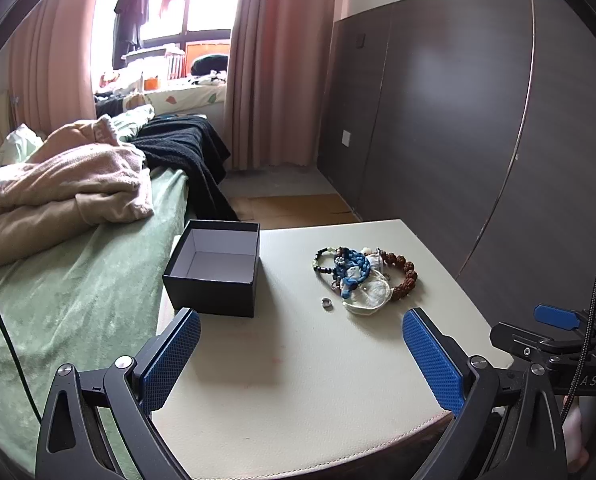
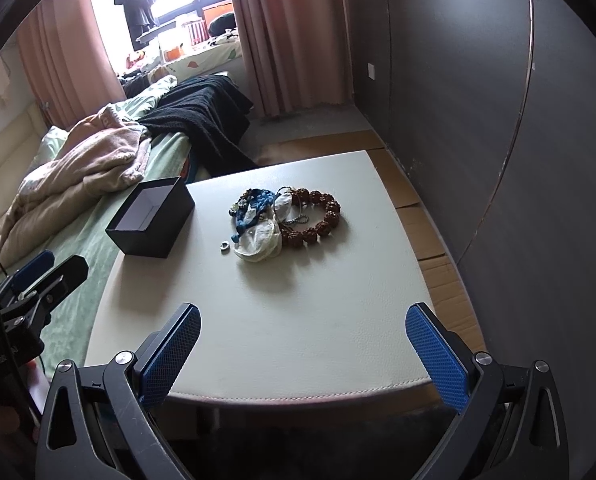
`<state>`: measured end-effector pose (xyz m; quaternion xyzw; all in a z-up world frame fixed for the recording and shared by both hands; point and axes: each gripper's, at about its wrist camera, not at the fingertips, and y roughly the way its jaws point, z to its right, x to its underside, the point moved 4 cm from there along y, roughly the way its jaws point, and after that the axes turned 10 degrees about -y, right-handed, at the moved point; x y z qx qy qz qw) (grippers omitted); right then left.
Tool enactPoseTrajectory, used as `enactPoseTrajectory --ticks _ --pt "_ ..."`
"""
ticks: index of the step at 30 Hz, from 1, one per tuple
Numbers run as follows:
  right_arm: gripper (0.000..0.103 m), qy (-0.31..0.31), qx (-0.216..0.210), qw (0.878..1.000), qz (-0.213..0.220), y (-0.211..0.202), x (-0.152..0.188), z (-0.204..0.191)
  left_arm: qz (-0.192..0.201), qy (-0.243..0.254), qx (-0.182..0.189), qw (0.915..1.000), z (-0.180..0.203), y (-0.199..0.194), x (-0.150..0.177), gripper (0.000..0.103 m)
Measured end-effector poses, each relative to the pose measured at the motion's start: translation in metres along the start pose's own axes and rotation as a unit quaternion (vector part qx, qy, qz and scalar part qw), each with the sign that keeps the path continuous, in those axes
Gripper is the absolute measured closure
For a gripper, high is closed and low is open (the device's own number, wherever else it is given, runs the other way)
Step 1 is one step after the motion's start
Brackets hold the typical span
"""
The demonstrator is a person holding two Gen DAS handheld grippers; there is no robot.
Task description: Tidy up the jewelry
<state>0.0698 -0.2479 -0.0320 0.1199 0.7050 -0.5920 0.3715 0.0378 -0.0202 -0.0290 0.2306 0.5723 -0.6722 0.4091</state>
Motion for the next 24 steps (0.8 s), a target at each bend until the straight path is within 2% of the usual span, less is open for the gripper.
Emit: enactPoseTrajectory --ticks 24 --pt "0.000 0.003 0.007 1.000 0.003 -0.0015 -0.0001 0.0004 0.010 -0.011 -0.004 0.9999 -0.0082 -0.0063 -0.0021 0.002"
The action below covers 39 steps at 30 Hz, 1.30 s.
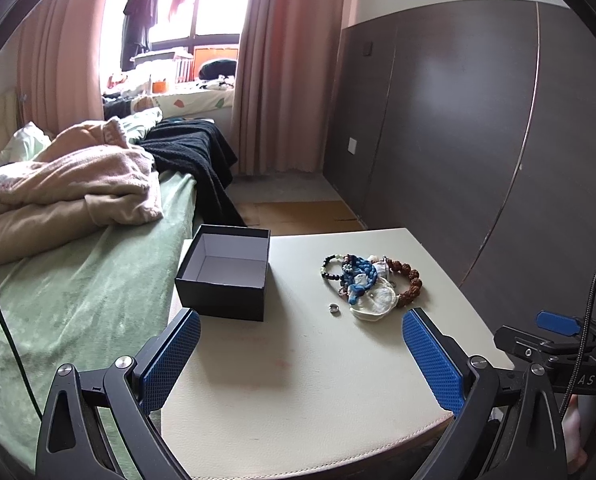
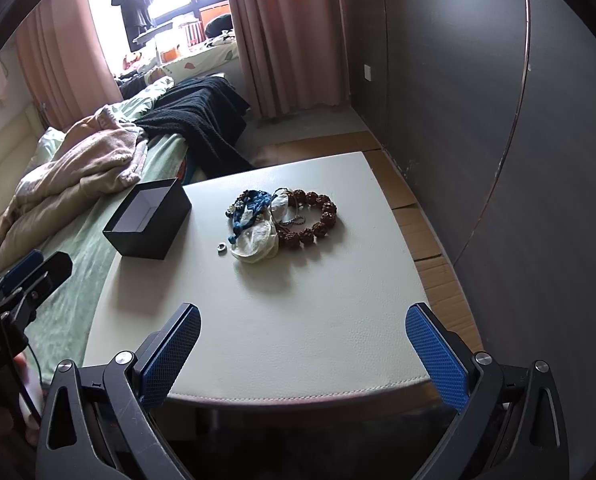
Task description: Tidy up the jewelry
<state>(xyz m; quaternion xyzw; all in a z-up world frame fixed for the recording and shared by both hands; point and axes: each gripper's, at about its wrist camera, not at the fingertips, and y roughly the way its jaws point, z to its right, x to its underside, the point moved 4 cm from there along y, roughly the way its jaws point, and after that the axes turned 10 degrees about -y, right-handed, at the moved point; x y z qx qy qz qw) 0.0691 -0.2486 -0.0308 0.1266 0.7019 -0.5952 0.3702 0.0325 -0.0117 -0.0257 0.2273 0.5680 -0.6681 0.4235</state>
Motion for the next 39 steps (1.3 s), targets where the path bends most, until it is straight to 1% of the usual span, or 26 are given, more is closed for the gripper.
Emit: enactPoseTrajectory --ticks 12,18,21,22,24,29,32,34,38,39 --pt "0.000 0.004 0.004 1.000 0.000 0.003 -0.001 0.002 -0.004 -0.001 0.001 1.0000 -0.001 0.003 0.000 0.002" --pt "0.000 0.012 0.001 1.000 0.000 0.009 -0.003 0.005 -0.018 -0.001 0.004 0.9998 -0.001 0.016 0.000 0.002" --pt "0.000 0.022 -0.014 1.000 -0.004 0.016 -0.006 0.009 -0.023 -0.004 0.012 0.9997 0.000 0.025 -0.004 0.002" --pt "0.000 0.032 -0.026 0.999 -0.007 0.020 -0.007 0.013 -0.023 -0.005 0.013 0.9996 0.001 0.029 -0.005 0.003" --pt "0.000 0.048 -0.037 0.998 -0.011 0.026 -0.010 0.018 -0.026 -0.008 0.017 0.9995 0.002 0.038 -0.009 0.009" --pt "0.001 0.068 -0.035 0.997 -0.013 0.042 -0.021 0.033 -0.047 -0.021 0.044 0.9977 0.005 0.065 -0.014 0.021" --pt "0.005 0.081 -0.044 0.996 -0.015 0.051 -0.027 0.040 -0.060 -0.026 0.058 0.9962 0.009 0.079 -0.014 0.029" --pt "0.007 0.093 -0.051 0.994 -0.016 0.060 -0.030 0.045 -0.064 -0.031 0.065 0.9954 0.011 0.087 -0.016 0.032" --pt "0.014 0.113 -0.071 0.991 -0.022 0.078 -0.038 0.050 -0.075 -0.024 0.069 0.9945 0.020 0.106 -0.019 0.045" --pt "0.017 0.117 -0.074 0.990 -0.023 0.083 -0.040 0.051 -0.077 -0.024 0.073 0.9940 0.022 0.111 -0.020 0.046"
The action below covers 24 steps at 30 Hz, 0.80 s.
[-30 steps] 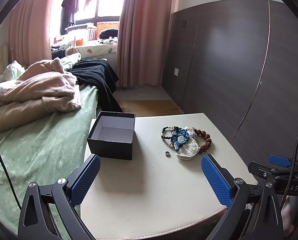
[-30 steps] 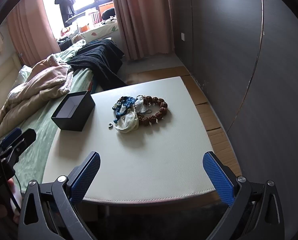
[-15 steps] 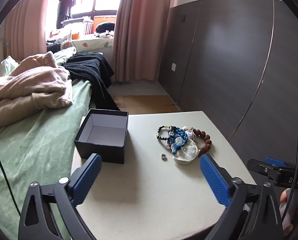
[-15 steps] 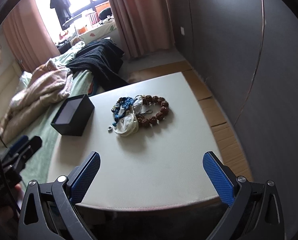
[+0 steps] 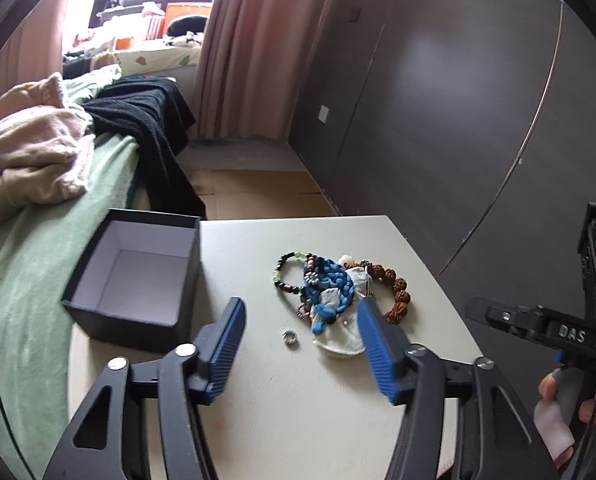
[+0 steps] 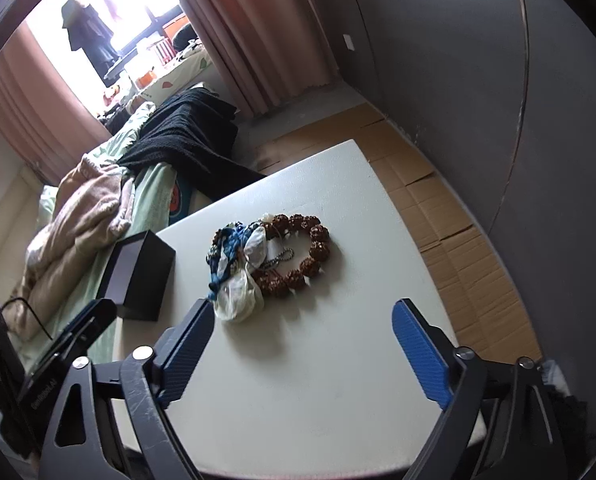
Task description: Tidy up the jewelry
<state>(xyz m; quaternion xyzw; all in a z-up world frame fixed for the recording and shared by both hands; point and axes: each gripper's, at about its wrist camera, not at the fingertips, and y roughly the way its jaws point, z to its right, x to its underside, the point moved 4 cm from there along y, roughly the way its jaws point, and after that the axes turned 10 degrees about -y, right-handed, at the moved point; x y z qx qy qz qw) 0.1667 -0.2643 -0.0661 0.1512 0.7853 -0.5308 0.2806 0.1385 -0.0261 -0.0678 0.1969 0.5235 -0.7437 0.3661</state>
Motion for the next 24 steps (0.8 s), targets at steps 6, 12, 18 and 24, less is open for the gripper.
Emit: enactPoseTrajectory --ticks 6,12,18,24 --pt "0.030 0.028 -0.043 0.999 -0.009 0.035 -0.020 0.005 -0.029 -0.025 0.011 0.9992 -0.002 0.033 -0.007 0.053" --pt "0.043 0.039 -0.073 0.996 -0.019 0.071 -0.041 -0.001 -0.064 -0.038 0.006 0.9972 0.002 0.069 -0.014 0.061" --pt "0.053 0.067 -0.104 0.991 -0.049 0.101 -0.051 -0.007 -0.088 -0.046 -0.001 0.9951 0.002 0.090 -0.010 0.067" --pt "0.062 0.079 -0.135 0.985 -0.071 0.122 -0.046 -0.019 -0.100 -0.058 0.006 0.9933 -0.003 0.101 -0.005 0.067"
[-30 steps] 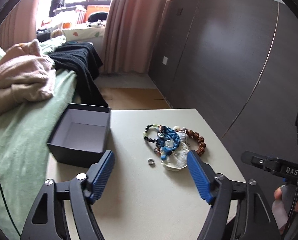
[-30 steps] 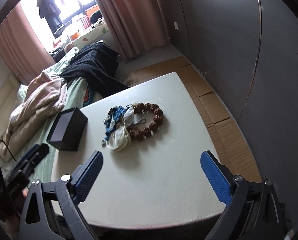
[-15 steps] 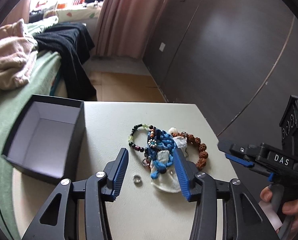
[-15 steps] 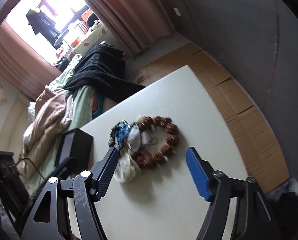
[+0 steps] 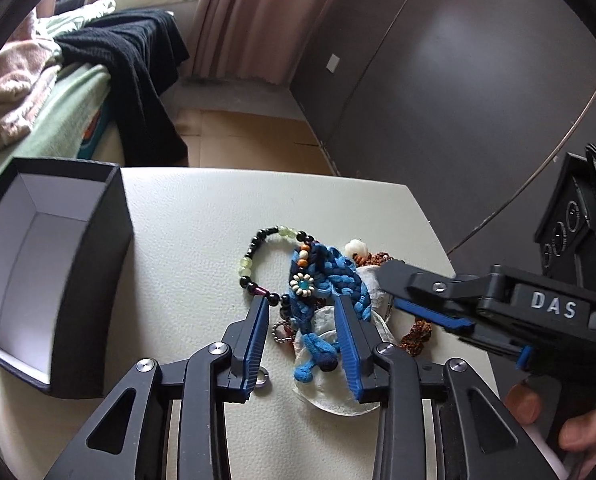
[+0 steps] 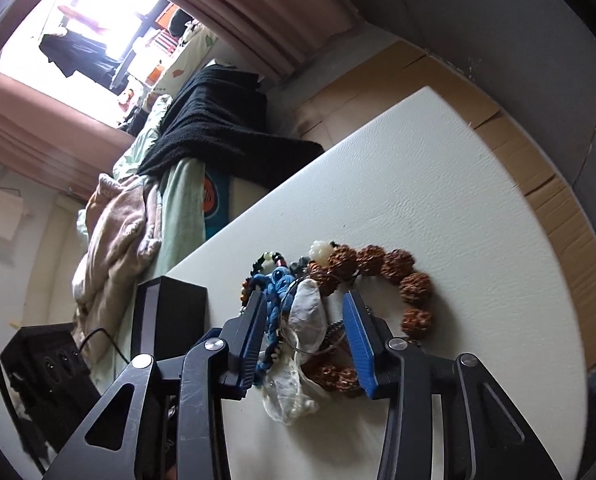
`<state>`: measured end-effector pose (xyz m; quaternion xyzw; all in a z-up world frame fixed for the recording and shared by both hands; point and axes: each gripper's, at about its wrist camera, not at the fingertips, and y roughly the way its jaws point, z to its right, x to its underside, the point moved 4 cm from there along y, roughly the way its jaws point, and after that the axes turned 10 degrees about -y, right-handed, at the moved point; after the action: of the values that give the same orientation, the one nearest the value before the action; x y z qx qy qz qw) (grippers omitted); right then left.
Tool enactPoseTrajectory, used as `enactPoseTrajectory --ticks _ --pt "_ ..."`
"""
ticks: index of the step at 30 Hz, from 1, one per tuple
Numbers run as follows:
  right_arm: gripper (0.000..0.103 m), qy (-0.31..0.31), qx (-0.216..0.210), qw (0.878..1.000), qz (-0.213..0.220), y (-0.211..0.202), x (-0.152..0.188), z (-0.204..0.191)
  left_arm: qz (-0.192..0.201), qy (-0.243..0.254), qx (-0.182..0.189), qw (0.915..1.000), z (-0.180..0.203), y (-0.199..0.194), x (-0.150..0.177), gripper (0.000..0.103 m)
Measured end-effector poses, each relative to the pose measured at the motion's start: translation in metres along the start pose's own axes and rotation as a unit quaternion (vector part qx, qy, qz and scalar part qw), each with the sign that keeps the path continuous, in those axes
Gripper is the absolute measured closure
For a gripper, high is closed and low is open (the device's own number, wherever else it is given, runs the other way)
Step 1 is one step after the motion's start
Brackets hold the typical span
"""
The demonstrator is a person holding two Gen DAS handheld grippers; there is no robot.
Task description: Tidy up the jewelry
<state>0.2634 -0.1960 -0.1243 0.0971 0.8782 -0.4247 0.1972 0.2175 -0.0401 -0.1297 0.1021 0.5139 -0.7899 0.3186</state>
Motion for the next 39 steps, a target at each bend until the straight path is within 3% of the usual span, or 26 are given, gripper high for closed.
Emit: enactPoseTrajectory --ticks 1,8,14,18,20,27,39 --pt "0.063 0.004 -0.003 1.000 -0.004 0.004 0.001 -0.001 -0.001 0.002 -0.002 1.0000 0.000 0.002 0.001 0.068" --pt "0.098 0.005 -0.015 1.000 0.004 0.009 -0.001 -0.006 -0.005 0.006 -0.010 0.9999 -0.005 0.007 0.004 0.068" --pt "0.098 0.021 0.016 1.000 0.007 -0.006 0.001 0.003 -0.012 0.006 -0.013 0.9998 -0.008 0.007 0.009 0.068" --pt "0.098 0.026 0.044 0.999 -0.002 -0.011 0.005 0.013 -0.016 0.007 -0.005 0.9998 -0.008 0.007 0.008 0.090" --pt "0.098 0.034 0.049 0.998 -0.006 -0.012 0.007 0.021 -0.014 0.012 -0.011 0.9998 -0.007 0.005 0.010 0.096" --pt "0.098 0.041 0.034 0.999 -0.008 -0.010 0.011 0.026 0.019 0.021 0.004 0.9996 -0.003 -0.020 0.008 0.097" --pt "0.098 0.027 0.020 0.998 0.049 -0.048 0.008 0.004 0.058 0.023 0.036 0.9974 0.003 -0.076 0.007 0.099"
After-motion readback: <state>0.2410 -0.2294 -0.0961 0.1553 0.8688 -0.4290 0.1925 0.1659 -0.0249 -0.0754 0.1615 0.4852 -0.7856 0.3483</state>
